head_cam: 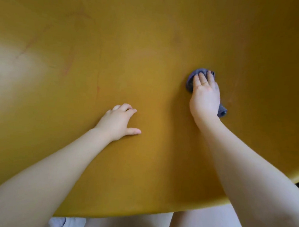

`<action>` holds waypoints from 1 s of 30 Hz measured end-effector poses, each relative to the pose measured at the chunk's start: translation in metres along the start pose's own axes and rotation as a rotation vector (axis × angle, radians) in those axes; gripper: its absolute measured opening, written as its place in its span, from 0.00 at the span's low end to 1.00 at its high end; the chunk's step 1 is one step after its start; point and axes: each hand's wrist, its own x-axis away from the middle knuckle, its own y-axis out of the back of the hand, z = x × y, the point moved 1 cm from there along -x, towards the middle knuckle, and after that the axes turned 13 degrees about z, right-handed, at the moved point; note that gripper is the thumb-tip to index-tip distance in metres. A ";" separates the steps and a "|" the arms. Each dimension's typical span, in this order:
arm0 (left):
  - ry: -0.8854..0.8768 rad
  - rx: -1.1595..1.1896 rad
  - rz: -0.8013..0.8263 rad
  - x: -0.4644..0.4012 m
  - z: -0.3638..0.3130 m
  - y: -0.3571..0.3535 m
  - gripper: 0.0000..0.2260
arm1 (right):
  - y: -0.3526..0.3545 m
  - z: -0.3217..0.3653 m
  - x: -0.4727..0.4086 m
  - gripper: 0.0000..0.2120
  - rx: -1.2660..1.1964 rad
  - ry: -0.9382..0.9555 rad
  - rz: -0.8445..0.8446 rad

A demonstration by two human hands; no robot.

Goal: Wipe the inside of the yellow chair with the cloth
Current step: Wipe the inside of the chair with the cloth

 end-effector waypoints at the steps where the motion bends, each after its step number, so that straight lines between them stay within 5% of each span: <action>1: -0.009 -0.014 -0.023 -0.004 0.001 0.004 0.35 | -0.007 0.008 0.001 0.22 -0.026 -0.031 -0.024; 7: -0.046 -0.084 -0.112 -0.039 0.002 0.025 0.43 | -0.054 0.072 0.021 0.25 -0.156 0.178 0.101; 11: -0.007 -0.173 -0.058 -0.064 -0.004 0.037 0.54 | -0.035 0.055 0.011 0.20 0.011 0.299 0.176; 14: -0.011 -0.183 -0.006 -0.075 0.000 0.040 0.58 | -0.008 0.013 -0.012 0.21 0.077 0.158 -0.011; 19: -0.057 -0.132 -0.033 -0.080 0.008 0.034 0.58 | -0.013 0.025 -0.026 0.23 -0.036 -0.060 -0.079; 24: -0.062 -0.125 -0.050 -0.079 0.007 0.034 0.58 | -0.051 0.075 -0.002 0.26 -0.107 0.177 0.082; 27: -0.061 -0.101 -0.042 -0.075 0.006 0.036 0.57 | -0.047 0.084 0.021 0.20 -0.079 0.282 0.274; 30: -0.054 -0.100 -0.034 -0.071 0.005 0.036 0.56 | -0.029 0.056 0.018 0.17 0.072 0.443 0.239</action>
